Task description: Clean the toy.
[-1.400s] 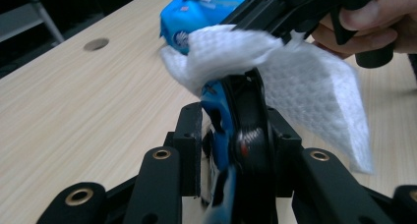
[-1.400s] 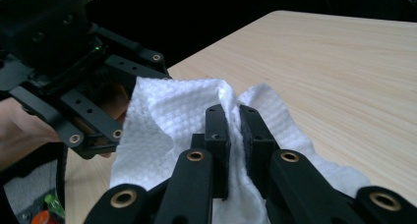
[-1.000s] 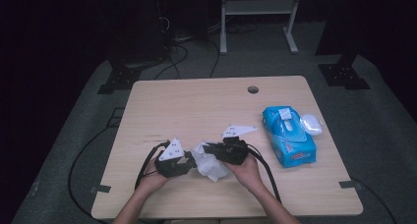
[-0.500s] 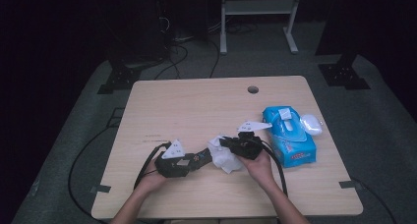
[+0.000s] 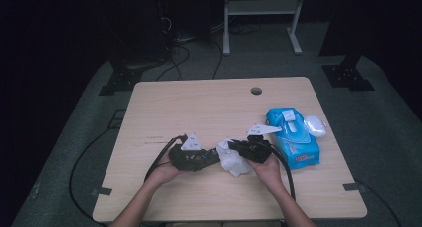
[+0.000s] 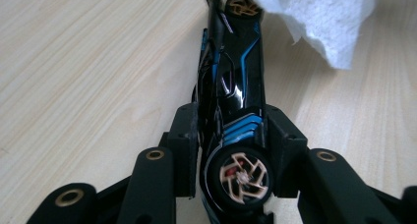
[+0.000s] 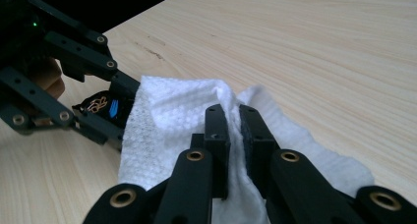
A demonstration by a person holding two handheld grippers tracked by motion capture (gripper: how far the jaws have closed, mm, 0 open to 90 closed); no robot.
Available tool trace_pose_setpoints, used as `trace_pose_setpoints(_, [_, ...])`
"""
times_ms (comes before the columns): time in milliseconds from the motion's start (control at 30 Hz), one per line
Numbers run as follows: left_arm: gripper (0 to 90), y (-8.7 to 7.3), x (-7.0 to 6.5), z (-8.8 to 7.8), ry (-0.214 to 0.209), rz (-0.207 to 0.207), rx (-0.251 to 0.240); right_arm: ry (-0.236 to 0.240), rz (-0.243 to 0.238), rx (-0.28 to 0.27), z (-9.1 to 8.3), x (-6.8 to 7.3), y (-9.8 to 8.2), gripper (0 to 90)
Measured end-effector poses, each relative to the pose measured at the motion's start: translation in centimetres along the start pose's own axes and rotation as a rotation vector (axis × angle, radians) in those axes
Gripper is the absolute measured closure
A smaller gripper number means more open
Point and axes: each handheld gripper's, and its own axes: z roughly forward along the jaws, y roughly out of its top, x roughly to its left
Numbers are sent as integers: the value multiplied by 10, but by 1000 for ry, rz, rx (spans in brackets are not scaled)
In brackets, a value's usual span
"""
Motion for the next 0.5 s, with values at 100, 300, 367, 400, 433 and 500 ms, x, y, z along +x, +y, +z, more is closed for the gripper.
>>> trace_pose_setpoints(100, [642,-1,3,-5,-13,15,-4,2,6,-6,-2,0,-1,829])
trace_pose_setpoints(300, [643,-4,3,-9,-23,32,-2,15,-32,-14,-1,13,0,829])
trace_pose_setpoints(367, [642,-4,2,-9,-26,32,-5,16,-52,-8,3,20,2,829])
trace_pose_setpoints(400, [641,-4,2,-9,-27,31,-8,16,-68,-10,6,24,4,829])
trace_pose_setpoints(433, [641,-5,2,-8,-35,33,-11,25,-74,-9,9,28,6,829])
trace_pose_setpoints(500, [640,-6,1,-8,-54,35,-20,44,-105,-1,18,38,10,829])
